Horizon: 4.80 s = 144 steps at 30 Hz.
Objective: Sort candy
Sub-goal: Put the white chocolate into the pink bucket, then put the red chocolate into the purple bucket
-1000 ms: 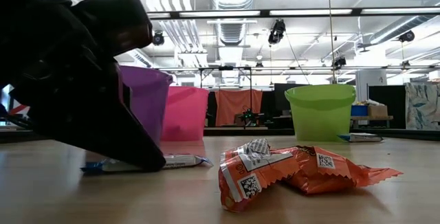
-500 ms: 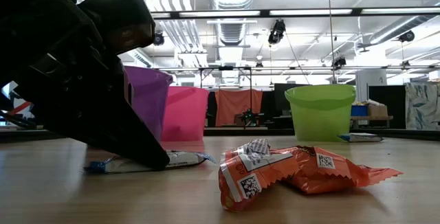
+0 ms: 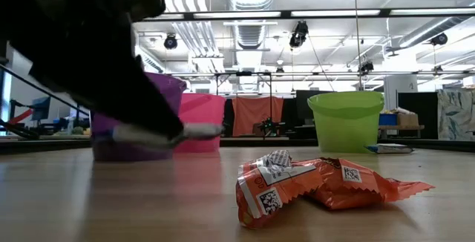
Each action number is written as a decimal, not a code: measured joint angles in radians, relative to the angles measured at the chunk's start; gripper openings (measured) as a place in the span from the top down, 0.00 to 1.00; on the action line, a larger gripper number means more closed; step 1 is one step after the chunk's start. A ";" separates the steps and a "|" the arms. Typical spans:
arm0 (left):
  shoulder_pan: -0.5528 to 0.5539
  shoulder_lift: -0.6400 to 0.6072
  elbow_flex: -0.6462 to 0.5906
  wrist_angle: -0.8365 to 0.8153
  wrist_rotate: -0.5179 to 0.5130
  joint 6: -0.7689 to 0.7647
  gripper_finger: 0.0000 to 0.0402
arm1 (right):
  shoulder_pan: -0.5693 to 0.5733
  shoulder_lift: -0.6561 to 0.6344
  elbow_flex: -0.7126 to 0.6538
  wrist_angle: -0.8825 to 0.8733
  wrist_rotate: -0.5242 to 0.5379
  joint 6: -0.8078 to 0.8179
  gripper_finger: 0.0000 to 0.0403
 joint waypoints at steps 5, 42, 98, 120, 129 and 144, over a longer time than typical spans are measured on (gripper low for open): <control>0.000 -0.034 0.028 -0.015 -0.005 0.022 0.81 | 0.000 0.000 0.000 0.004 0.000 -0.002 0.65; 0.937 -0.462 0.116 -0.488 0.213 0.376 0.81 | -0.012 0.000 0.000 0.008 0.078 -0.018 0.65; 0.948 -0.438 0.288 -0.659 0.283 0.414 0.61 | -0.403 0.000 0.000 0.057 -0.023 -0.142 0.65; 0.839 -0.820 0.191 -0.473 0.627 0.528 0.62 | -0.083 0.016 0.000 0.020 -0.302 0.374 0.65; 0.769 -0.861 0.158 -0.448 0.624 0.501 0.62 | 0.108 0.097 -0.002 -0.147 -0.392 0.531 0.63; 0.753 -0.853 0.158 -0.447 0.623 0.491 0.62 | 0.256 0.231 -0.122 -0.133 -0.394 0.438 0.49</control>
